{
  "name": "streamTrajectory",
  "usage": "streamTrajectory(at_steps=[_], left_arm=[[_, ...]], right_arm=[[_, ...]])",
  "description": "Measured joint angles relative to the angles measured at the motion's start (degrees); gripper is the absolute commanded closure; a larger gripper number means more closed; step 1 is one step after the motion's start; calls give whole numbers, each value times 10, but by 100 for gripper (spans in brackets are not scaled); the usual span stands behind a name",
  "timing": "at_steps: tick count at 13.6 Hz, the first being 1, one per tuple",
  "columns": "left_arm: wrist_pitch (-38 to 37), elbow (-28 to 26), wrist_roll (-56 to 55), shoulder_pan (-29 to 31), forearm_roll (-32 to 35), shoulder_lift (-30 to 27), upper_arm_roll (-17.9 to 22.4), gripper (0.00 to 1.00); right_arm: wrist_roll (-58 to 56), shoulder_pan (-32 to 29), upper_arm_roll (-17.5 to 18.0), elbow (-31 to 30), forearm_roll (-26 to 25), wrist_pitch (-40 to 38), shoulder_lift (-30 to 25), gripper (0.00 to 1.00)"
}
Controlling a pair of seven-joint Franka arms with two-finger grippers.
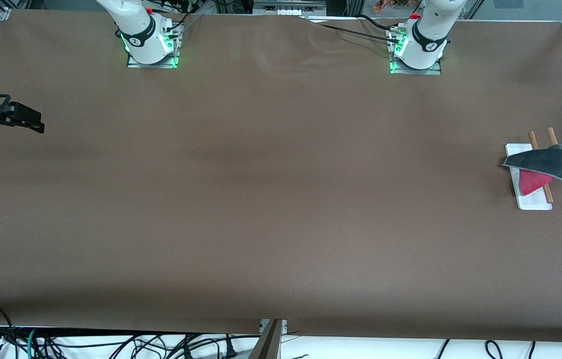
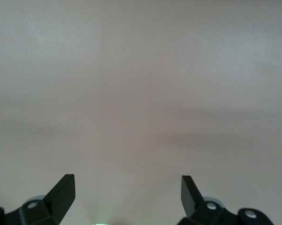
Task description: Pass towel and hang on rack
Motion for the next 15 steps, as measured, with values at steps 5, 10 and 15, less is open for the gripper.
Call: streamTrajectory(at_steps=[5, 10, 15], left_arm=[[-22, 22, -108, -48, 0, -44, -7, 0], [-63, 23, -206, -93, 0, -90, -13, 0], [-120, 23, -375, -194, 0, -128, -13, 0]], right_arm=[[0, 0, 0, 0, 0, 0, 0, 0], [0, 0, 0, 0, 0, 0, 0, 0], [0, 0, 0, 0, 0, 1, 0, 0]])
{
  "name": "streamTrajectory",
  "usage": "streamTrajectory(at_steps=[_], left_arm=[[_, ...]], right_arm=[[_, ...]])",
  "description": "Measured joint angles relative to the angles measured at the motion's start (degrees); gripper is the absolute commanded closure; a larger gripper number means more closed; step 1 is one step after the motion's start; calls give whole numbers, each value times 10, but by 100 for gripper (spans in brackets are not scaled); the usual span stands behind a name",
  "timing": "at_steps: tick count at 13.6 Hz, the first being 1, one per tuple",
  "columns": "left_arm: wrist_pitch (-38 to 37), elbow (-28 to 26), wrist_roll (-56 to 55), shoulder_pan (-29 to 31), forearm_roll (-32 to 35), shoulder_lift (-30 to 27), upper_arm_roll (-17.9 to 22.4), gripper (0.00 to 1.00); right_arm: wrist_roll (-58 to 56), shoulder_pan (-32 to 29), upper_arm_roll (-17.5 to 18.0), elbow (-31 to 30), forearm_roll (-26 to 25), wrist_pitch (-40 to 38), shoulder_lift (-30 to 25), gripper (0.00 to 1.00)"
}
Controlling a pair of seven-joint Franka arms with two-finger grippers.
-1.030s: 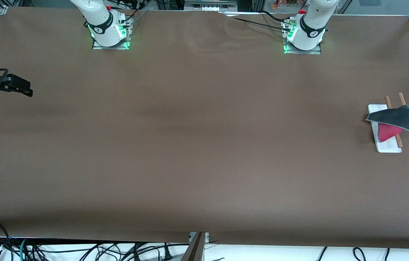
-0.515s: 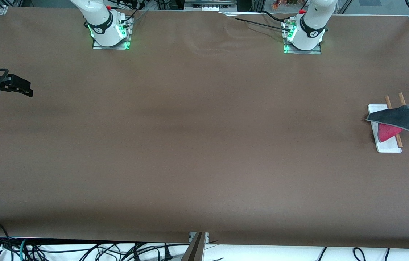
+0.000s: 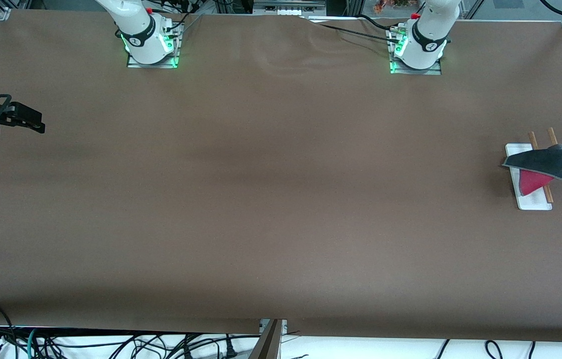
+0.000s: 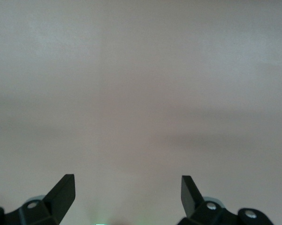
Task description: Pass towel and hang on rack
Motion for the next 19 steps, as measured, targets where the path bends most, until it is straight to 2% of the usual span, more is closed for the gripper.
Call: streamTrajectory(at_steps=[3, 8, 11, 15, 19], left_arm=[[-15, -37, -112, -49, 15, -51, 1, 0], [-6, -182, -281, -124, 17, -194, 2, 0], [-1, -267, -406, -156, 17, -259, 9, 0], [13, -313, -451, -234, -16, -295, 115, 0], [33, -356, -474, -250, -28, -328, 130, 0]], right_arm=[[0, 0, 0, 0, 0, 1, 0, 0], [0, 1, 0, 0, 0, 3, 0, 0], [0, 1, 0, 0, 0, 4, 1, 0], [0, 1, 0, 0, 0, 6, 1, 0], [0, 1, 0, 0, 0, 6, 1, 0]])
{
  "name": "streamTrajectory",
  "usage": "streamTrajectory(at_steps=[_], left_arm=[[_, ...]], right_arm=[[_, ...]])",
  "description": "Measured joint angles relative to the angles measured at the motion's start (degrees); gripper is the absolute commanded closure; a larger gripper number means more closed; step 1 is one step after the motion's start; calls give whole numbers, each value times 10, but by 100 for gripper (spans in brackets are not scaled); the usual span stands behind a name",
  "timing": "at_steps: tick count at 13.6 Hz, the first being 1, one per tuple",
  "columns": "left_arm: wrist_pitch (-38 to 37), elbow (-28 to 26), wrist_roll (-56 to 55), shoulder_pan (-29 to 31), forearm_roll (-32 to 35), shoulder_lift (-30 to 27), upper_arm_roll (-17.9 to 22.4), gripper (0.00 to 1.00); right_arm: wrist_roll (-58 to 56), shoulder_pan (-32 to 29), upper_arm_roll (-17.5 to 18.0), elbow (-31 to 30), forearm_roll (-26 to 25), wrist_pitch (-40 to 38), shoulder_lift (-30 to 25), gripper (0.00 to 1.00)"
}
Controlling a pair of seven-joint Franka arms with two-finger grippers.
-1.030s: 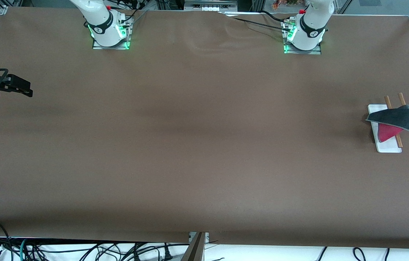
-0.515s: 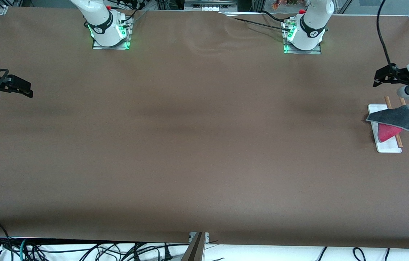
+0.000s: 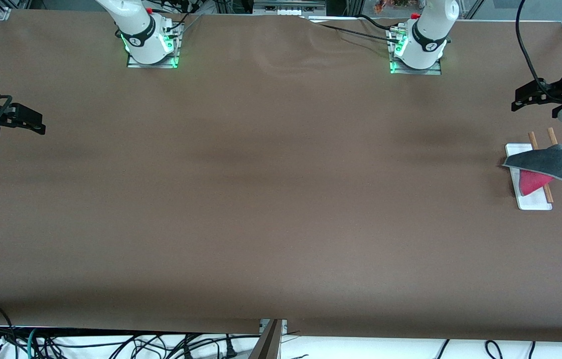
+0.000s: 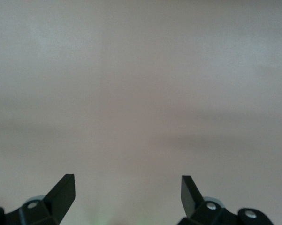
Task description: Pass towel and hang on rack
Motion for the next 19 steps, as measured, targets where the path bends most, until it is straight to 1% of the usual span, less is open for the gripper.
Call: streamTrajectory(at_steps=[3, 6, 13, 17, 19], left_arm=[[1, -2, -11, -11, 0, -2, -4, 0], [1, -3, -23, -12, 0, -2, -9, 0], [-1, -2, -39, -11, 1, -7, -8, 0], [-16, -1, -60, -11, 0, -14, -25, 0], [-20, -1, -64, -11, 0, -16, -25, 0]], right_arm=[[0, 0, 0, 0, 0, 0, 0, 0], [0, 0, 3, 0, 0, 0, 0, 0], [0, 0, 5, 0, 0, 0, 0, 0], [0, 1, 5, 0, 0, 0, 0, 0], [0, 1, 5, 0, 0, 0, 0, 0]])
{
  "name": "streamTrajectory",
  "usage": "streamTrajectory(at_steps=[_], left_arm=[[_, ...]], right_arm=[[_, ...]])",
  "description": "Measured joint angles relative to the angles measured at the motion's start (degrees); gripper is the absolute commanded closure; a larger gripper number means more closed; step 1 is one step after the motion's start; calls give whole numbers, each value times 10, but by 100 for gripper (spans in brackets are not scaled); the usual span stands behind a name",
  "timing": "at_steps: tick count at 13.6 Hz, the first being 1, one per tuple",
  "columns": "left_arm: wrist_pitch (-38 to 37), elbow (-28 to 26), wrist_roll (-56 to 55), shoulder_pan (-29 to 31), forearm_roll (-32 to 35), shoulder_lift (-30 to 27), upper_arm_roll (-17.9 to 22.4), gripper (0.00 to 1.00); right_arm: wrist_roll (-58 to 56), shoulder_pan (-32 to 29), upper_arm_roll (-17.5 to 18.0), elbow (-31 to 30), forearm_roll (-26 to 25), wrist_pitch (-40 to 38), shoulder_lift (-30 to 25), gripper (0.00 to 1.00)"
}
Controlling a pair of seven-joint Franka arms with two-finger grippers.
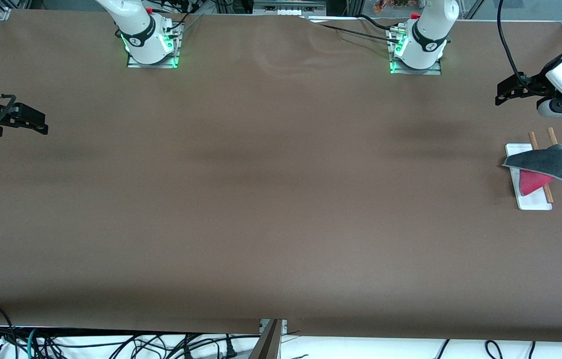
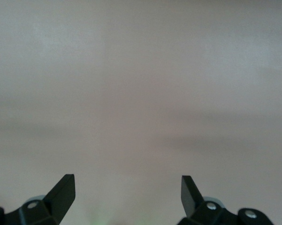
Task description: Pass towel and hang on rack
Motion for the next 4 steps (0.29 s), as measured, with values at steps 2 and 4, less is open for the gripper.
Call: streamTrajectory(at_steps=[2, 4], left_arm=[[0, 3, -1, 0, 0, -2, 1, 0], [-1, 4, -2, 0, 0, -3, 1, 0]], right_arm=[[0, 0, 0, 0, 0, 0, 0, 0], [0, 0, 0, 0, 0, 0, 0, 0]])
